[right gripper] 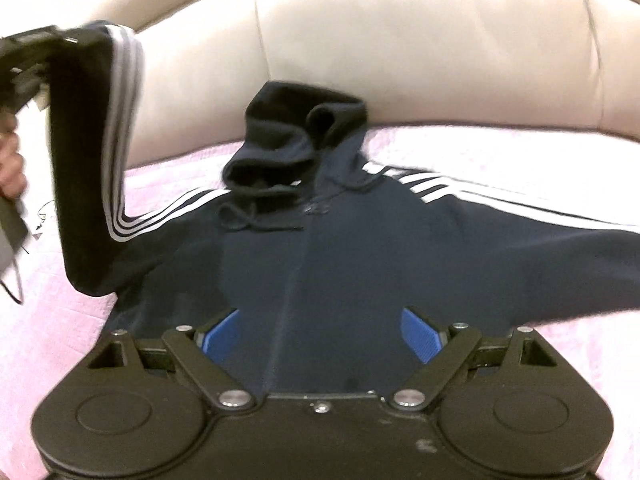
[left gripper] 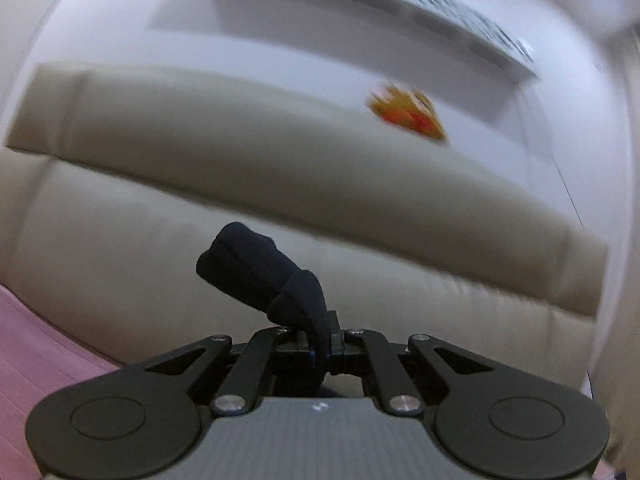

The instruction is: Fold large clothes

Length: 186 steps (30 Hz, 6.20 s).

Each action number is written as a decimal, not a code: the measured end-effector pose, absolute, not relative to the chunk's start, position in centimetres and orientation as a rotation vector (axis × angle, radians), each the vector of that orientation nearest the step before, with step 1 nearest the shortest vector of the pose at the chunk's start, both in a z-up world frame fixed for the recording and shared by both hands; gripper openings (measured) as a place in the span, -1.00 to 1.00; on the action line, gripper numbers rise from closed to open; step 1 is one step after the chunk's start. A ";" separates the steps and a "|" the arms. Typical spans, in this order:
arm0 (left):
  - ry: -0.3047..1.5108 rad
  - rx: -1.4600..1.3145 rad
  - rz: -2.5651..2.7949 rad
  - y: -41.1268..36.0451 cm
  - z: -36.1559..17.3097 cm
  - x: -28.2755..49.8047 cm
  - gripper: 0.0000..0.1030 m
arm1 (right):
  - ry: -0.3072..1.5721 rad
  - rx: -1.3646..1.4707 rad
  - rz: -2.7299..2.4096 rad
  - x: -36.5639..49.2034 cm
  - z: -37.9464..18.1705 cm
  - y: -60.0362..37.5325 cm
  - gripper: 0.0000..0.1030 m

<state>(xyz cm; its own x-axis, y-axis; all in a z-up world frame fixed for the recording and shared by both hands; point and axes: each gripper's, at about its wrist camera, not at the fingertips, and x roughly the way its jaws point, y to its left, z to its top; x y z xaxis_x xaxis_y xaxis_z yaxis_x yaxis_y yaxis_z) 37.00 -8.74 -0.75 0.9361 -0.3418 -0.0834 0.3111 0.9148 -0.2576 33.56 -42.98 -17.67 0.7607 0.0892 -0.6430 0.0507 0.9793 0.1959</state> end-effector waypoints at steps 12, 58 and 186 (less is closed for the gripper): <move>0.321 -0.067 -0.511 -24.5 -13.4 36.8 -0.90 | 0.542 0.551 -0.126 31.1 -21.6 -55.1 0.98; 0.713 0.180 -0.603 -38.1 -21.9 40.5 0.61 | 0.520 0.996 -0.169 29.1 -24.8 -63.8 0.98; 0.983 -0.005 -0.312 0.5 -10.4 39.5 0.56 | 0.007 0.454 0.169 42.0 -8.3 -35.3 -0.84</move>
